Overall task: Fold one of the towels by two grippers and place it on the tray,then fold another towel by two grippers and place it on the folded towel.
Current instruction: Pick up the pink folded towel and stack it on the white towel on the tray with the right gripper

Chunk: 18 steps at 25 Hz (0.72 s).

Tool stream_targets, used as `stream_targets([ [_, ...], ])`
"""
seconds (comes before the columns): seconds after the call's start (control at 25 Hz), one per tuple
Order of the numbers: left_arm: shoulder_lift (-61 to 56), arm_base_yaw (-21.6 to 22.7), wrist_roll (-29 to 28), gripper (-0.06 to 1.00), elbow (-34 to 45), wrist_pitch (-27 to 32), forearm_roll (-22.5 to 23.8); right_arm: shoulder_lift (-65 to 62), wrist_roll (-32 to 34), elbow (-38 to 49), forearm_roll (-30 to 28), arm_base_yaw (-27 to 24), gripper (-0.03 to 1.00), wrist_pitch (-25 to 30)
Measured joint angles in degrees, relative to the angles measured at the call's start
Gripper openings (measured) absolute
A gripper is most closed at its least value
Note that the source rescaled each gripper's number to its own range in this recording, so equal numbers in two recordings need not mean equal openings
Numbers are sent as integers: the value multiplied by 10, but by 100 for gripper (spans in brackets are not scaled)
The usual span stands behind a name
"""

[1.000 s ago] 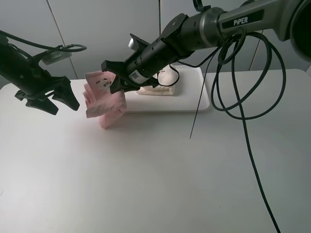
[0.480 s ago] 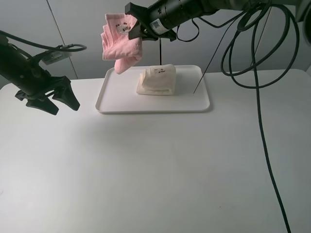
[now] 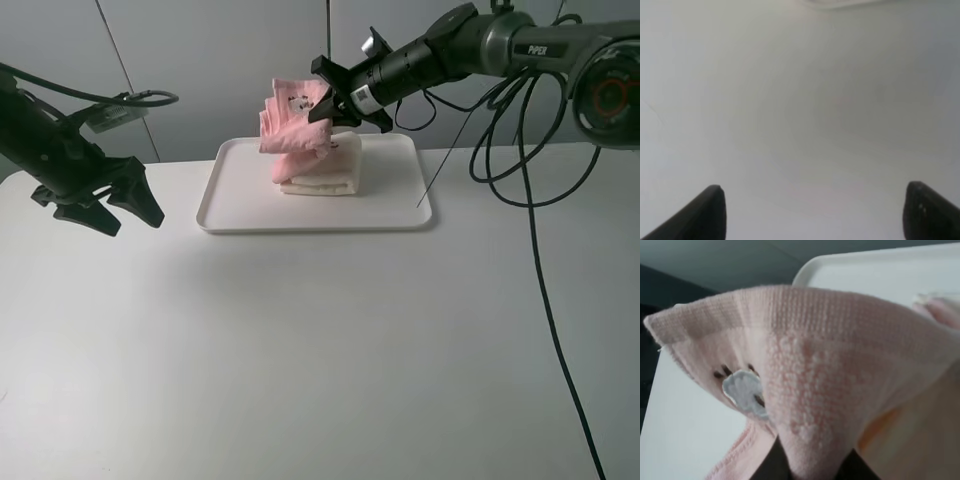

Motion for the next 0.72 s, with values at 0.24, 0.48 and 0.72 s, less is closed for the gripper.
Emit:
stream_targets([
  [0.24, 0, 0, 2, 93, 0, 0, 0, 33, 2, 0, -41, -2, 11, -37],
  [0.48, 0, 0, 10, 93, 0, 0, 0, 34, 4, 0, -52, -3, 53, -64],
  [0.72, 0, 0, 10, 93, 0, 0, 0, 26, 5, 0, -58, -3, 99, -63],
])
